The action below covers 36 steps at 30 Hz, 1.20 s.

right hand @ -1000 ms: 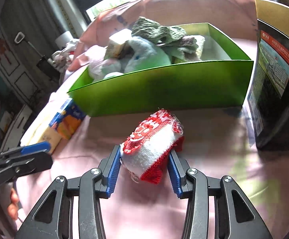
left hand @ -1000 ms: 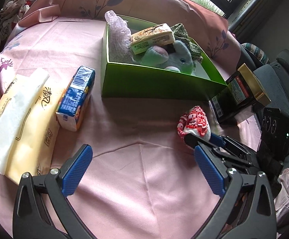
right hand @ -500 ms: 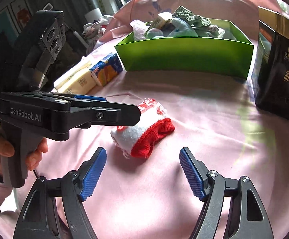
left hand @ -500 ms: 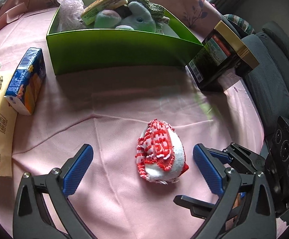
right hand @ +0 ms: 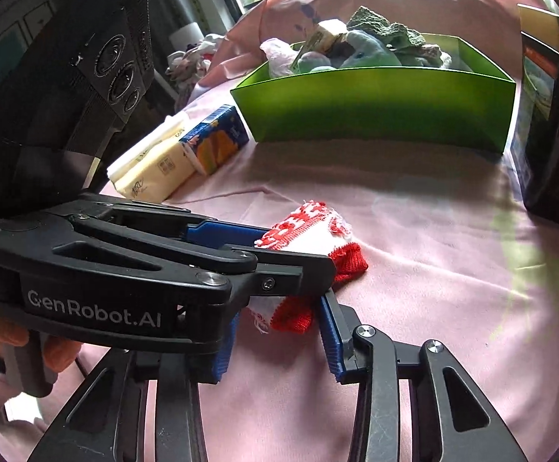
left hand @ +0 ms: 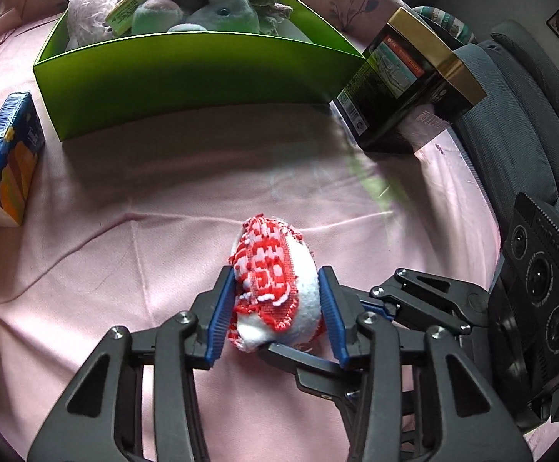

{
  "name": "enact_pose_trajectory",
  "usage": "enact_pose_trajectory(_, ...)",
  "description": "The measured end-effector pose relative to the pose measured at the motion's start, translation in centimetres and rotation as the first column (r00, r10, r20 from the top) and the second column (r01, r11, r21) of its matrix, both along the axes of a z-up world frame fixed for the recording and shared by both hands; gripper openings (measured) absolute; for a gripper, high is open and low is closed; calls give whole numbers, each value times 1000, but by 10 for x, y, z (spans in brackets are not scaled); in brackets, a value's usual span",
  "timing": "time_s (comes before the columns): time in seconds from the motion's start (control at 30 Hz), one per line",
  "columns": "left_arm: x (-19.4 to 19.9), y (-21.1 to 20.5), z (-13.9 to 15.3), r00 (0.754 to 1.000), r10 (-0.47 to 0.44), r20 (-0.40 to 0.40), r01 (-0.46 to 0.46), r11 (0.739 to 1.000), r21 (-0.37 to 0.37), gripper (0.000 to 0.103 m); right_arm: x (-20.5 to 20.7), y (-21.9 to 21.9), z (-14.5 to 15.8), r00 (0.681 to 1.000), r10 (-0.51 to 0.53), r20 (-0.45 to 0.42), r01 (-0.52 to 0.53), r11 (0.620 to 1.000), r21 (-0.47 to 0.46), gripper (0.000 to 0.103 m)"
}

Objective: Organize soft objects
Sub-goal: 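Lift the sock and carry it over the green box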

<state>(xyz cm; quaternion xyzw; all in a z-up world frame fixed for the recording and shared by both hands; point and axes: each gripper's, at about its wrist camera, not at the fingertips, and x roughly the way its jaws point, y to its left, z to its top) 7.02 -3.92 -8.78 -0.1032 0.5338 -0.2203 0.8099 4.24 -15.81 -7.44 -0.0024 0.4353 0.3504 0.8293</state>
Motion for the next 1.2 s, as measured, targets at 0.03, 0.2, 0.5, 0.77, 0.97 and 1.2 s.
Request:
enact_pose_trajectory(0.03,-1,0,2,1000,-1,8,1,1000,3,41,0,1,2,1000,4,5,-4,1000,-1,39)
enact_pose_trajectory(0.2,1,6,25,997,13,77,-14,1000,20,41,6,6,20,998,17,58,-17,1000,4,39)
enact_pose_trajectory(0.5,36,23,81,974,49,219,-61,997,51,41,44,28,70,979,26,203,-33,999,29,39)
enact_pose_trajectory(0.77,83,30,119,947,73,313,-98,993,67,41,89,40,103,958,-18,287,-3,997,75,39)
enact_pose_trajectory(0.97,120,34,134,944,85,319,-110,992,59,41,122,43,115,950,-52,308,23,995,96,39)
enact_pose_trajectory(1.2,154,36,124,955,117,274,-132,991,38,41,155,47,106,955,-72,286,51,995,82,39)
